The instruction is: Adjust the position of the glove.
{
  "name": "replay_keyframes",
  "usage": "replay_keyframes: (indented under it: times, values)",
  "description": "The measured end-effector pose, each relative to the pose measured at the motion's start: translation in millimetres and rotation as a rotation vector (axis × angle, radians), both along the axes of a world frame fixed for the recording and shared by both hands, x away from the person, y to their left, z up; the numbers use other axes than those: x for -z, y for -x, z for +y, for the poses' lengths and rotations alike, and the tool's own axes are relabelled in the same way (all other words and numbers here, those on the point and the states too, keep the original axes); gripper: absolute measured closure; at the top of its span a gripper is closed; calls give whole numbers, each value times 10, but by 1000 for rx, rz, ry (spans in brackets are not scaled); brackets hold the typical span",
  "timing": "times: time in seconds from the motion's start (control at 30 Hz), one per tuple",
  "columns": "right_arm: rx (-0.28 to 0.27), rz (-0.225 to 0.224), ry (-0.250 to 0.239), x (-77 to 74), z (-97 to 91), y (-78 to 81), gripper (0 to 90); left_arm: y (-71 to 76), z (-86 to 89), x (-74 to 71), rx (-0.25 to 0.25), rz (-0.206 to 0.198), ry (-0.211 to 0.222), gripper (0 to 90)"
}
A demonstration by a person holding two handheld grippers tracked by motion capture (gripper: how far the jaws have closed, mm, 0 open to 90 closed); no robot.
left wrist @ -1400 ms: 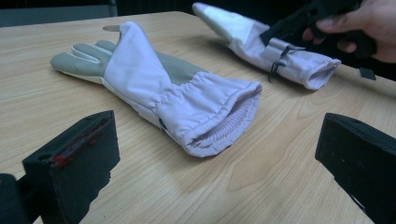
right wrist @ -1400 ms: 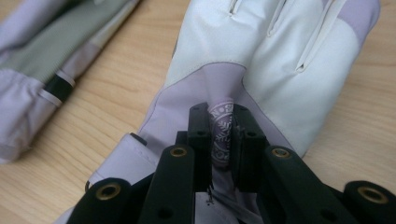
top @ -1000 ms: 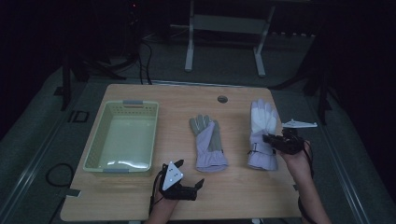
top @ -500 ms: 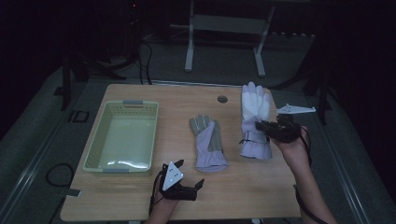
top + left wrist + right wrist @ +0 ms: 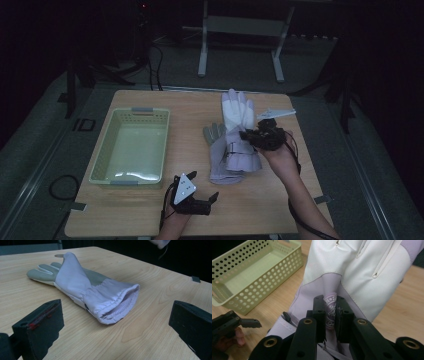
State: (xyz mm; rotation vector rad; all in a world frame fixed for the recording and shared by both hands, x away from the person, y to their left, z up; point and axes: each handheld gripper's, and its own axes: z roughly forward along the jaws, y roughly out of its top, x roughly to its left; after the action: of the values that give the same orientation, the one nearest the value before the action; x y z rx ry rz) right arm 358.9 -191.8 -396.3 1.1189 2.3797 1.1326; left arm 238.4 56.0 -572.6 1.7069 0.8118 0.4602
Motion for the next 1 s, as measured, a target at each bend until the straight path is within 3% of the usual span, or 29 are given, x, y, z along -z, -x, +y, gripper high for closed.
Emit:
replay_keyframes:
  times: [0.17, 0.4, 0.53, 0.73, 0.83, 1.0]
  values:
    - [-22, 30, 6, 124, 166, -19, 806, -1, 4, 0, 2, 1, 0, 0]
    - [-7, 73, 60, 350, 372, -89, 806, 2, 1, 0, 2, 1, -1, 0]
    - [-6, 105, 54, 470, 415, -161, 805, 1, 4, 0, 4, 2, 2, 0]
    - [25, 131, 105, 639, 454, -235, 805, 0, 6, 0, 5, 3, 4, 0]
    - [37, 149, 99, 714, 449, -287, 805, -2, 8, 1, 5, 3, 7, 0]
    - [40, 167, 127, 839, 484, -345, 802, -2, 9, 0, 7, 5, 4, 0]
